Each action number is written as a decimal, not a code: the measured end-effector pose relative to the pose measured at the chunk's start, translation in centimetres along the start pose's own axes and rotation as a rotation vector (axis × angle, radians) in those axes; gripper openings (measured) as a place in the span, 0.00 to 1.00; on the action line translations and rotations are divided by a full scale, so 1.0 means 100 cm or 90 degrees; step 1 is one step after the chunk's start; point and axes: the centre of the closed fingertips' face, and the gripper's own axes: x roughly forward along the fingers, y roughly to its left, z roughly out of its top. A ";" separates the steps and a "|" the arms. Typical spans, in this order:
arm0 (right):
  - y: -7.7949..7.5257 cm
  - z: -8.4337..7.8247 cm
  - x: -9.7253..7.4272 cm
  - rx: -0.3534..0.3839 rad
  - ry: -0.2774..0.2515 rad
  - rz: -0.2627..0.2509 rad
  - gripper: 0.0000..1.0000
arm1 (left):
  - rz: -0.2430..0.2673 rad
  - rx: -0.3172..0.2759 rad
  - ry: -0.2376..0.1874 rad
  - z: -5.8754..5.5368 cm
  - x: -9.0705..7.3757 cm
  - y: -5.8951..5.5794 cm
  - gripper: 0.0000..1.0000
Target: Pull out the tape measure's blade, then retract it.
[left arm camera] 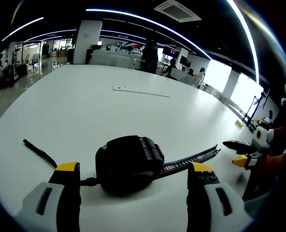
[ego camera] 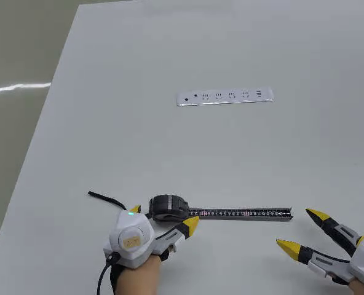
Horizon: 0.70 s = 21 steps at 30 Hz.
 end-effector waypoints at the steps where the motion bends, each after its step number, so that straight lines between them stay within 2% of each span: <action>1: -0.001 0.000 0.000 0.001 0.000 0.000 0.68 | 0.001 -0.005 0.000 0.000 0.001 0.000 0.91; 14: -0.005 -0.001 0.006 -0.003 0.006 0.006 0.68 | 0.037 -0.042 0.016 -0.005 0.011 0.004 0.90; 21: -0.007 0.001 0.009 0.000 0.008 0.010 0.67 | 0.051 -0.058 0.021 -0.003 0.018 0.002 0.90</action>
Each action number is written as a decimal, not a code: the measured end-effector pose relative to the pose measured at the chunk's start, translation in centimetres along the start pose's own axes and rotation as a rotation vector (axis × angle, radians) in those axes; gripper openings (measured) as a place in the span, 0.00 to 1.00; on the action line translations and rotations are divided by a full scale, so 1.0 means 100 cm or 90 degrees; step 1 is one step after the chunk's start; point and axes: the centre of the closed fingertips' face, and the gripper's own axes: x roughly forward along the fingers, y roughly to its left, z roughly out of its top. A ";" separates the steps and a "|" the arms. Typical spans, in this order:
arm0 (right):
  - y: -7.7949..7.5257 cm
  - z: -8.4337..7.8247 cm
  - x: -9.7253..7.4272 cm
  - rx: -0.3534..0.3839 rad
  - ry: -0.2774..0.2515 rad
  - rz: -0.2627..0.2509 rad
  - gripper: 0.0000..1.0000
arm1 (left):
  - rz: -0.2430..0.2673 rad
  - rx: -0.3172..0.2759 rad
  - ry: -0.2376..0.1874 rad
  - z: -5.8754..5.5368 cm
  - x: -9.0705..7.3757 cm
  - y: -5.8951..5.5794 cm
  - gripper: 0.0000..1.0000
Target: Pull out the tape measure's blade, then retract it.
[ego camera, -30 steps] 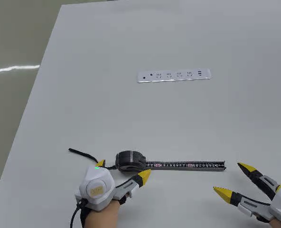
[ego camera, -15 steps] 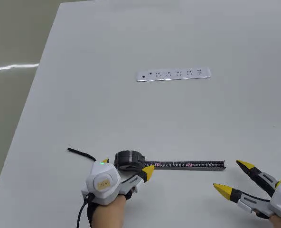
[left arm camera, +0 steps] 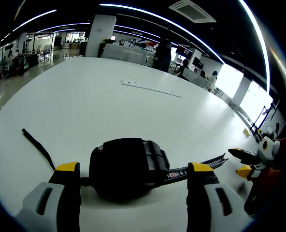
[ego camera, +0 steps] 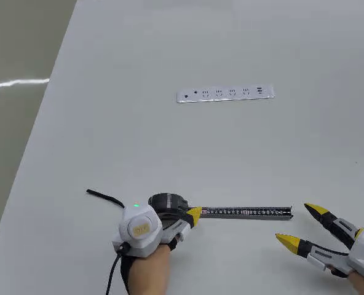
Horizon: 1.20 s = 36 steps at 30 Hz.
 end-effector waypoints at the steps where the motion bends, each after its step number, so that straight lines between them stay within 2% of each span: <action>1: 0.000 0.000 0.000 0.000 0.000 0.000 0.67 | 0.002 0.001 0.003 0.000 0.001 0.000 0.90; 6: -0.001 0.002 0.001 -0.001 0.001 0.002 0.67 | 0.016 -0.011 0.007 0.000 0.005 0.002 0.90; 10: -0.003 0.002 0.002 -0.001 0.001 0.002 0.67 | 0.020 -0.010 0.009 -0.001 0.008 0.000 0.89; 12: -0.004 0.002 0.003 -0.001 0.001 0.002 0.67 | 0.021 -0.022 0.015 -0.002 0.010 -0.001 0.89; 16: -0.005 0.003 0.005 0.000 0.001 0.004 0.67 | 0.027 -0.022 0.014 0.001 0.012 -0.003 0.88; 36: -0.012 0.002 0.014 0.003 0.000 0.012 0.65 | 0.078 -0.051 0.037 -0.003 0.017 0.008 0.81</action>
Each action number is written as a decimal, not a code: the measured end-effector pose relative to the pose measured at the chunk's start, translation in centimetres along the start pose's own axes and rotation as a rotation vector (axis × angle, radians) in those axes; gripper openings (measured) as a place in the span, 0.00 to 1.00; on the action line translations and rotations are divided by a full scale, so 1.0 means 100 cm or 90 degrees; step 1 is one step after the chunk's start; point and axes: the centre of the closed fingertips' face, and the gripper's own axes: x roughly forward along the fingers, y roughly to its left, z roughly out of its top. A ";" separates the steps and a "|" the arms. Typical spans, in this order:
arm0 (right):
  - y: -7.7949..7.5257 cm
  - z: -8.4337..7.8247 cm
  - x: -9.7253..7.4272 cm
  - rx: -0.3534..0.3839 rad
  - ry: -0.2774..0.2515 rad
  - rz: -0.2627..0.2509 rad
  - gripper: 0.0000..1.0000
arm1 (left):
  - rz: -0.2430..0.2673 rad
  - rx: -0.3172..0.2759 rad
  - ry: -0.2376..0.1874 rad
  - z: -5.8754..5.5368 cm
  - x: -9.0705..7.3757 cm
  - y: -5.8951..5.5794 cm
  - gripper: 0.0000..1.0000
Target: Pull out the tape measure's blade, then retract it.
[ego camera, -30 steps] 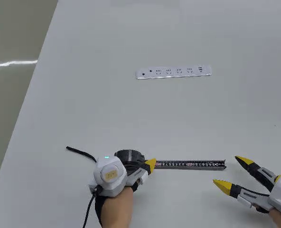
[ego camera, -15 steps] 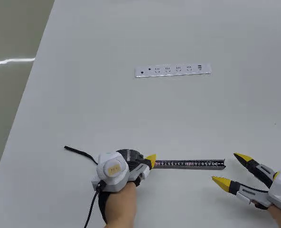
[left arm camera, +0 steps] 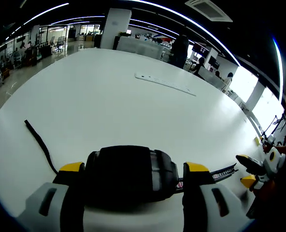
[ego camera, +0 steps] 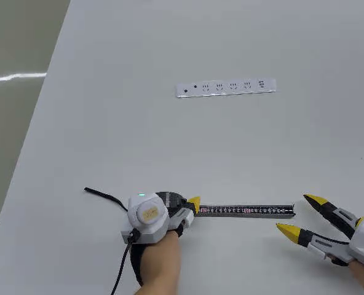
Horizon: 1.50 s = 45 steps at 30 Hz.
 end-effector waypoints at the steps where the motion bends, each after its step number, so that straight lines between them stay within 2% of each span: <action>1: 0.000 0.000 0.001 0.001 0.000 0.002 0.65 | 0.003 0.001 0.001 0.000 0.001 0.000 0.81; 4: 0.001 -0.003 0.002 0.001 0.003 0.010 0.64 | 0.008 0.010 0.003 -0.001 0.001 0.002 0.79; 10: 0.000 -0.004 0.004 0.004 0.005 0.017 0.62 | 0.017 0.004 0.009 -0.001 0.002 0.005 0.76; 27: -0.002 -0.006 0.008 0.002 0.007 0.026 0.59 | 0.038 0.022 0.000 -0.002 0.002 0.006 0.77; 33: -0.005 -0.010 0.010 0.003 0.017 0.037 0.54 | 0.040 0.021 0.001 -0.002 0.002 0.006 0.77; 37: -0.002 -0.012 0.012 -0.004 0.029 0.052 0.49 | 0.040 0.022 0.001 -0.002 0.002 0.006 0.77; 45: -0.006 -0.015 0.015 -0.027 0.039 0.076 0.42 | 0.039 0.021 0.002 -0.002 0.002 0.006 0.77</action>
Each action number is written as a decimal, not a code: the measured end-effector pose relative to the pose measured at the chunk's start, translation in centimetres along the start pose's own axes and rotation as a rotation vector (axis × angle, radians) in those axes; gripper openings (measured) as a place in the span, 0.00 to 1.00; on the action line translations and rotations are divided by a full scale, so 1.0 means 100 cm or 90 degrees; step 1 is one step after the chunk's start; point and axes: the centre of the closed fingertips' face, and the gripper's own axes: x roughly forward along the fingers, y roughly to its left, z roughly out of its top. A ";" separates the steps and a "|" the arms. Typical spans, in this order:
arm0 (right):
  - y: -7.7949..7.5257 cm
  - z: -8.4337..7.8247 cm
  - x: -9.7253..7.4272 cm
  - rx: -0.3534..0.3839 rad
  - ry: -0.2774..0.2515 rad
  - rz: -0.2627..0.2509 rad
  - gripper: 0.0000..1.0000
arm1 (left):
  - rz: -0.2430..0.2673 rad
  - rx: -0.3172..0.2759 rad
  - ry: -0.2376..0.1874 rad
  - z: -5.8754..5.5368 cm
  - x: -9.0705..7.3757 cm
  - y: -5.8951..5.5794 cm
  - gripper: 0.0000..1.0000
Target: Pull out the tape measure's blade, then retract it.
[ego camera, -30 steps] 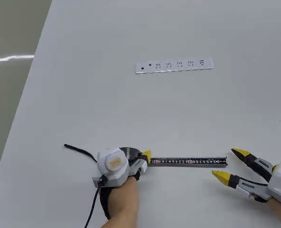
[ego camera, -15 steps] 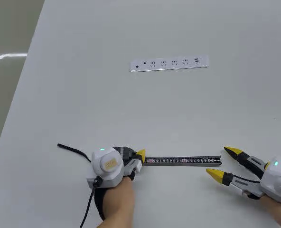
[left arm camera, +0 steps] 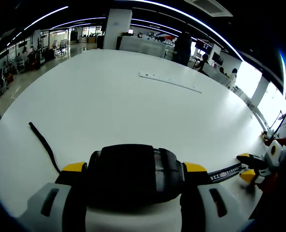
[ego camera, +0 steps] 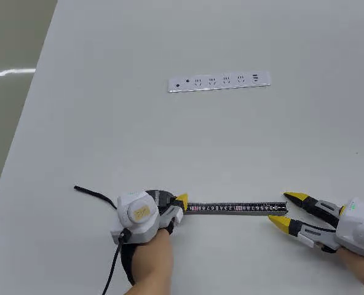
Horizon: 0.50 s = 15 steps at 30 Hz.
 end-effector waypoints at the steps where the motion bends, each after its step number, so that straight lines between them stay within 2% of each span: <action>1: -0.002 -0.001 0.000 0.000 0.001 0.003 0.41 | 0.000 0.000 0.000 0.000 0.000 0.000 0.77; 4: 0.002 -0.004 0.000 -0.020 0.015 0.023 0.36 | 0.000 0.000 0.000 0.000 0.000 0.000 0.77; 11: 0.003 -0.006 0.000 -0.050 0.026 0.053 0.28 | 0.001 0.000 -0.001 0.000 0.001 0.000 0.77; 15: 0.003 -0.007 -0.001 -0.060 0.027 0.059 0.25 | 0.002 -0.001 -0.002 0.000 0.001 0.001 0.77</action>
